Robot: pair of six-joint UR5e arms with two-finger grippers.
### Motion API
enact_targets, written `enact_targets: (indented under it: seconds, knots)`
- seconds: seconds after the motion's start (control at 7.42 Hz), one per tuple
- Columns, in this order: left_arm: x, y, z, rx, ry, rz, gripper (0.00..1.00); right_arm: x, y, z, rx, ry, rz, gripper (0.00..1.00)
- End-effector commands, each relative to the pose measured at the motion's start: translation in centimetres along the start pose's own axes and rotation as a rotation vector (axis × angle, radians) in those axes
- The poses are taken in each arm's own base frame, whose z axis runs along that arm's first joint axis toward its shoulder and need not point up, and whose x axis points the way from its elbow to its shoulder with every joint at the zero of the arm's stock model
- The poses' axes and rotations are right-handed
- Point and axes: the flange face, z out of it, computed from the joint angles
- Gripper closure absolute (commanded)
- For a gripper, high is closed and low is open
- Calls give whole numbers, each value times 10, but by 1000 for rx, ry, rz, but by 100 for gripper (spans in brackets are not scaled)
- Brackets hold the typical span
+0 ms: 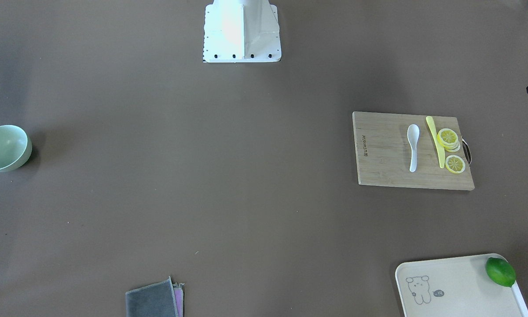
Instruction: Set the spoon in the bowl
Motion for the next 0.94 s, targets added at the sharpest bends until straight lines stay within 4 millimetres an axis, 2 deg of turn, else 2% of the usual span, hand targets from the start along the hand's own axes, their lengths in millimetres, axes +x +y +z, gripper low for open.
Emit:
enact_targets:
  seconds: [0.0,0.13,0.27,0.4,0.54,0.67,0.81]
  knots:
    - [49,-29,33,44,36,-32,2,-3,-27,22,-37,-12,-10,0]
    - [67,-43,50,60,61,-42,2,3,-37,33,-43,-23,-9,1]
    - [100,-60,66,48,91,-53,2,9,-39,53,-37,-26,20,6]
    - [123,-68,75,30,106,-71,2,7,-41,78,-4,-40,57,8]
    - [130,-70,78,25,112,-71,2,9,-37,107,12,-48,69,10]
    - [135,-70,82,16,114,-66,2,15,-32,123,18,-58,61,10]
    - [141,-77,79,26,119,-75,2,12,-31,126,14,-62,55,10]
